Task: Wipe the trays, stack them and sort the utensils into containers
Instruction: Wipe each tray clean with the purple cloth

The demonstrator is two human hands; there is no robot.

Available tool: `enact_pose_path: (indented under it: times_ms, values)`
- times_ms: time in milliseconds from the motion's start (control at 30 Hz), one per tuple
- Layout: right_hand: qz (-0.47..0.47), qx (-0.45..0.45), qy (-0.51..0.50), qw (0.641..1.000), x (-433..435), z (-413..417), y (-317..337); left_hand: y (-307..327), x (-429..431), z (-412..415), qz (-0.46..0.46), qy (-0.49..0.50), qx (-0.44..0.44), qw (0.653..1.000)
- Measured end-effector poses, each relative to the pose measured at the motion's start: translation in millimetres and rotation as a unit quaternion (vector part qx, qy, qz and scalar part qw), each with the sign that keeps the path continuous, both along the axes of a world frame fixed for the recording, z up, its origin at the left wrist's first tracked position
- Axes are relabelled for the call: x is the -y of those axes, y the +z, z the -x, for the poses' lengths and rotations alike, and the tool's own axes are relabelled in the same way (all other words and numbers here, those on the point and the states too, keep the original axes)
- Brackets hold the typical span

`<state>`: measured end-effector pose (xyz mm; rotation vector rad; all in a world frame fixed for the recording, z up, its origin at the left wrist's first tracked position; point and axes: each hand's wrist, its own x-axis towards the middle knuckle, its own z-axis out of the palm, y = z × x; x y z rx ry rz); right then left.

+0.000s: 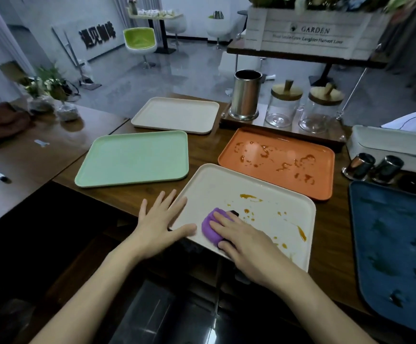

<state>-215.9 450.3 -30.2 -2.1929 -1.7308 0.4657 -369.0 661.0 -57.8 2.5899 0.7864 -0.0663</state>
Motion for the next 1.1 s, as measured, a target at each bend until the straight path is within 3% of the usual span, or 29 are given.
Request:
enact_pose_path:
  times_ms: [100,267,833,1100]
  values:
    - [0.002,0.018,-0.006,1.0,-2,4,1,-3,-7,-6,-0.034,0.003,0.03,0.999]
    - [0.014,0.032,-0.04,0.999,-10,11,0,-7,-9,-7,-0.075,-0.039,0.001,0.996]
    - [0.04,0.09,-0.161,0.982,-137,-33,14,-9,-13,-6,-0.071,-0.066,-0.015,0.995]
    - [0.021,0.097,-0.19,0.977,-119,-37,7,-9,-7,-5,-0.108,-0.054,-0.003,0.993]
